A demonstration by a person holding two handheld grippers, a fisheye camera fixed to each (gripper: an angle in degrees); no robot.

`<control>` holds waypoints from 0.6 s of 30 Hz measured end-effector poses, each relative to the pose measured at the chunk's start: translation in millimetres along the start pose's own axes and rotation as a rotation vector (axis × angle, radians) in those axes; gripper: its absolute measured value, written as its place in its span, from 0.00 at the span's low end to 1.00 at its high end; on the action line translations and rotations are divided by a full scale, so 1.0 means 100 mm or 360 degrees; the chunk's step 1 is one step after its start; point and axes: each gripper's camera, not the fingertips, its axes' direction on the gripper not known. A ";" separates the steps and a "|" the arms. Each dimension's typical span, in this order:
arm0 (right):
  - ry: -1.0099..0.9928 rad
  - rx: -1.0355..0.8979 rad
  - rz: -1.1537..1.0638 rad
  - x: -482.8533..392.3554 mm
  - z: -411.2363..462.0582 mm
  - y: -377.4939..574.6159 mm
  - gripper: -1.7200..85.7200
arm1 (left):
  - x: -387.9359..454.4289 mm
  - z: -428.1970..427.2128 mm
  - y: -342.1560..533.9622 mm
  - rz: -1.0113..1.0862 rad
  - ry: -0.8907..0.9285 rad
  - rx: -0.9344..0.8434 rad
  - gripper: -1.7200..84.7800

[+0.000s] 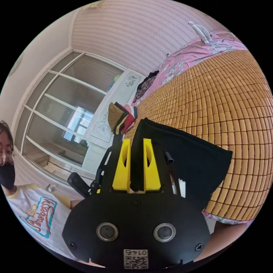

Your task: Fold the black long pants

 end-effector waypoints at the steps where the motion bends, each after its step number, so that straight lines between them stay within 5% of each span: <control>1: 0.0049 -0.0068 0.0026 0.02 0.25 -0.03 0.12 | -0.27 0.03 0.11 -0.0100 -0.0049 -0.0066 0.11; 5: 0.0024 -0.0046 -0.0003 0.02 0.35 0.06 0.13 | -0.89 0.13 0.27 -0.0314 -0.0173 -0.0170 0.12; 13: 0.0762 0.0113 0.0106 0.21 -0.22 0.71 0.17 | -1.55 1.29 -0.03 -0.0417 -0.0058 -0.0301 0.18; 18: 0.0684 -0.0023 0.0311 0.43 0.08 0.81 0.15 | -1.73 2.00 -0.11 -0.0455 -0.0003 -0.0592 0.18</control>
